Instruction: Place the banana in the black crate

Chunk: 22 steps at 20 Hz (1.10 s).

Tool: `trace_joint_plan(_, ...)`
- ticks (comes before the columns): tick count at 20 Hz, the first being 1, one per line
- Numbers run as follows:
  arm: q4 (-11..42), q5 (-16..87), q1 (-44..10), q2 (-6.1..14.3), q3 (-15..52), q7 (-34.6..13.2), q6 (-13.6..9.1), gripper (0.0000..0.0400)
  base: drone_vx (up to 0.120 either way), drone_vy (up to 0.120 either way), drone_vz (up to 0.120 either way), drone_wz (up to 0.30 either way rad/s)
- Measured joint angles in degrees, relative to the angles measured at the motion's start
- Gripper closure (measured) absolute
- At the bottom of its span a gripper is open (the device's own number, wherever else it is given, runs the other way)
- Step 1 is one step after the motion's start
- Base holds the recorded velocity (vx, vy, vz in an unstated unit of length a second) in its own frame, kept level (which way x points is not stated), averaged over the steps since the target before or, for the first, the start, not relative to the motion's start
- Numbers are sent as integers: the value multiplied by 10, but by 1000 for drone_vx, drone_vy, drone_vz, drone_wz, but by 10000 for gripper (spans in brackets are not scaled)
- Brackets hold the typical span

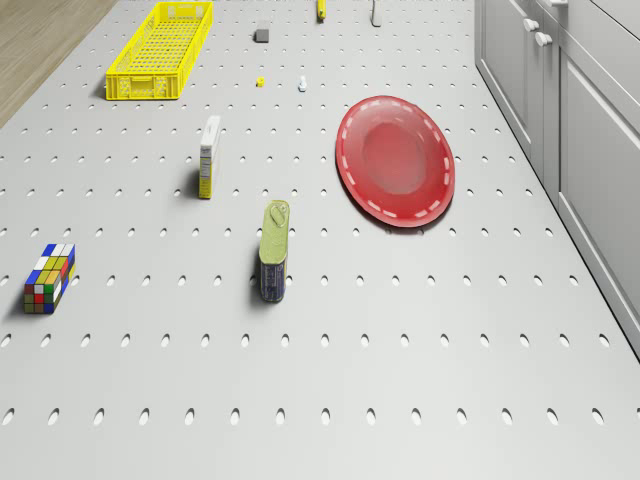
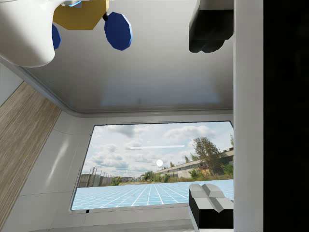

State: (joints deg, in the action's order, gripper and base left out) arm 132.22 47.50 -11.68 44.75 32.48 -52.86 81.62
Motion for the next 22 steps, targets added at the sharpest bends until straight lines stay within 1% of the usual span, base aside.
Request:
trace_joint_plan(2, 71, 128, -37, 16, 74, -36, 2, 0, 120, 0, 0, 0)
trace_joint_plan(4, 147, 259, -85, 33, 143, -82, -4, 0, 120, 0, -20, 0)
trace_joint_plan(5, 182, 321, -112, 41, 174, -107, -12, 0, 120, 0, -120, 0)
trace_joint_plan(7, 240, 428, -173, 57, 227, -159, -34, 0, 120, 0, -120, 0)
trace_joint_plan(9, 280, 511, -235, 72, 270, -207, -61, 0, 120, 0, -120, 0)
trace_joint_plan(12, 313, 590, -317, 93, 317, -264, -99, 0, 120, 0, -120, 0)
trace_joint_plan(15, 327, 631, -377, 112, 347, -303, -126, 0, 120, 0, -120, 0)
trace_joint_plan(18, 334, 651, -417, 127, 366, -329, -141, 0, 120, 0, -120, 0)
trace_joint_plan(22, 337, 660, -449, 145, 382, -351, -148, 0, 120, 0, -120, 0)
